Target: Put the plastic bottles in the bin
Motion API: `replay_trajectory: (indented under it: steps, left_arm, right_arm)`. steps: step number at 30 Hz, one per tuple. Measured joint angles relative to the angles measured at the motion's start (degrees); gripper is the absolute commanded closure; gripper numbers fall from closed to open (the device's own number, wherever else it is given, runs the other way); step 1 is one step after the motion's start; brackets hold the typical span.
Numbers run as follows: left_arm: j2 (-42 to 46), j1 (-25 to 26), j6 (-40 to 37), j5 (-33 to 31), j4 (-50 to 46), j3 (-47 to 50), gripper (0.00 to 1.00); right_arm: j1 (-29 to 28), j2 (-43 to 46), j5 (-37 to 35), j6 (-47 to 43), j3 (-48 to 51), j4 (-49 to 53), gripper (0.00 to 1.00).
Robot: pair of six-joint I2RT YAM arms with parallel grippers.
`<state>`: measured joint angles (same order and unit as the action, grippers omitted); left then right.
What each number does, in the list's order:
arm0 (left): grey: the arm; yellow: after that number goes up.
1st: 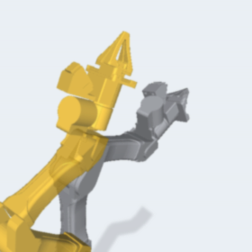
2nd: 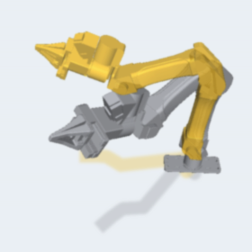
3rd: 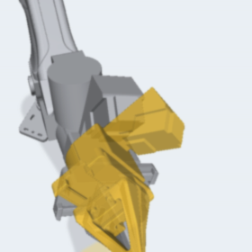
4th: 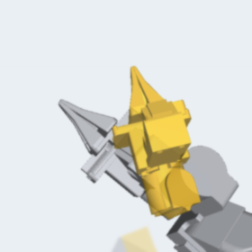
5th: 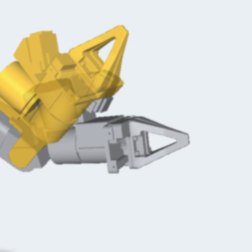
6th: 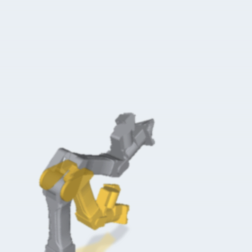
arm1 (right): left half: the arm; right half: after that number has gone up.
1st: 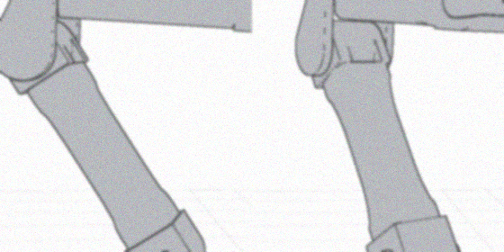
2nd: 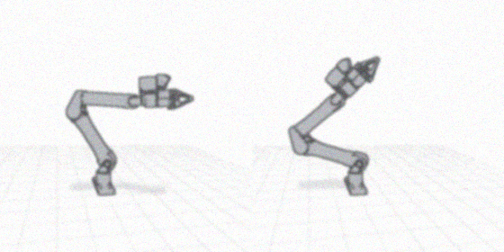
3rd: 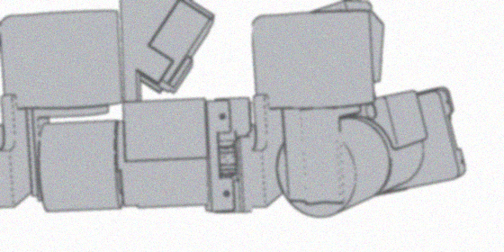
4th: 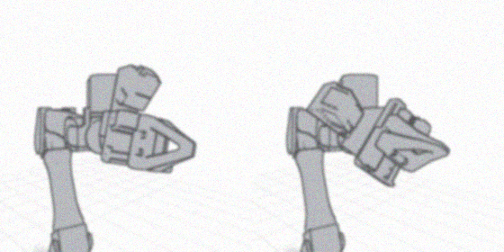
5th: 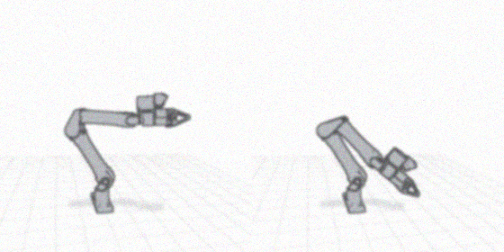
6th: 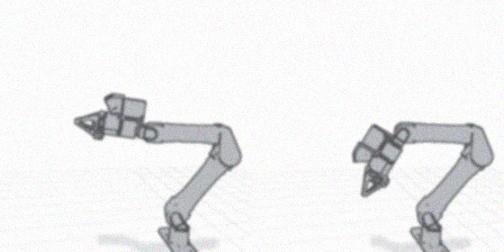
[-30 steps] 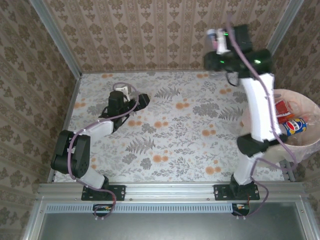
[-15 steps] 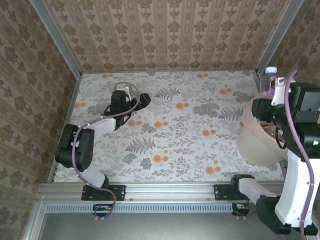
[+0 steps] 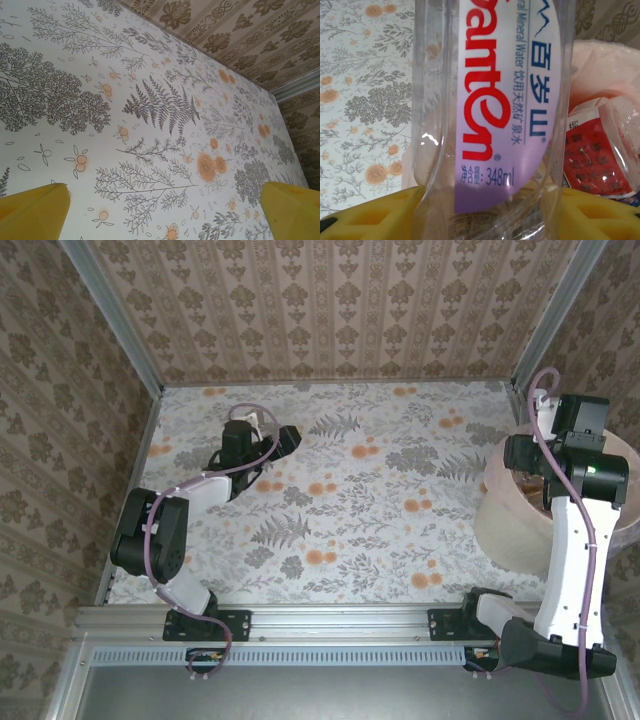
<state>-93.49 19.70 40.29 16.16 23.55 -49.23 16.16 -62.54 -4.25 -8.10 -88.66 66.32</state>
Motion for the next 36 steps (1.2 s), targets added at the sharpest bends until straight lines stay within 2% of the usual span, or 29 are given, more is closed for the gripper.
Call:
replay_trajectory:
  steps: [3, 5, 7, 9, 15, 18, 22, 28, 32, 36]
  left_arm:
    - [0.0, 0.0, 0.0, -0.2, 0.0, 0.0, 0.00]
    - [0.0, 0.0, 0.0, -0.3, 0.0, 0.0, 0.00]
    - [0.0, 0.0, 0.0, -0.5, 0.0, 0.0, 0.00]
    - [0.0, 0.0, 0.0, -0.7, 0.0, 0.0, 0.00]
    - [0.8, -0.3, 0.0, -2.1, -0.8, 0.0, 0.00]
    - [2.7, -0.5, -0.3, -3.7, -1.8, 0.1, 0.00]
    - [7.6, -1.6, -1.6, -7.8, -4.7, 0.4, 0.00]
    - [18.4, -4.8, -5.9, -19.1, -12.5, 0.9, 0.00]
    - [25.0, -8.0, -9.8, -29.5, -17.0, 1.6, 0.00]
    - [28.5, -12.0, -13.7, -38.2, -18.8, 4.5, 0.00]
  right_arm:
    - [0.0, 0.5, -0.5, -1.4, 0.5, -0.4, 0.26]
    - [0.0, 0.9, -2.4, -1.1, 0.6, -0.3, 0.15]
    - [0.0, 1.5, -4.0, -0.7, 0.6, -0.3, 0.12]
    - [0.0, 2.6, -5.1, 0.4, 0.6, -0.4, 0.01]
    - [-2.3, 4.8, -5.6, 5.8, -1.2, -2.2, 0.00]
    - [-7.6, 6.4, -1.9, 8.9, 0.0, -8.3, 0.00]
    - [-16.1, 8.6, 6.2, 11.8, 6.8, -20.5, 0.00]
    - [-26.1, 3.7, 14.6, 11.4, 17.9, -39.6, 0.00]
    - [-27.0, -0.4, 15.5, 11.8, 28.5, -51.6, 0.00]
    - [-27.0, -5.7, 15.4, 11.8, 36.3, -59.3, 0.00]
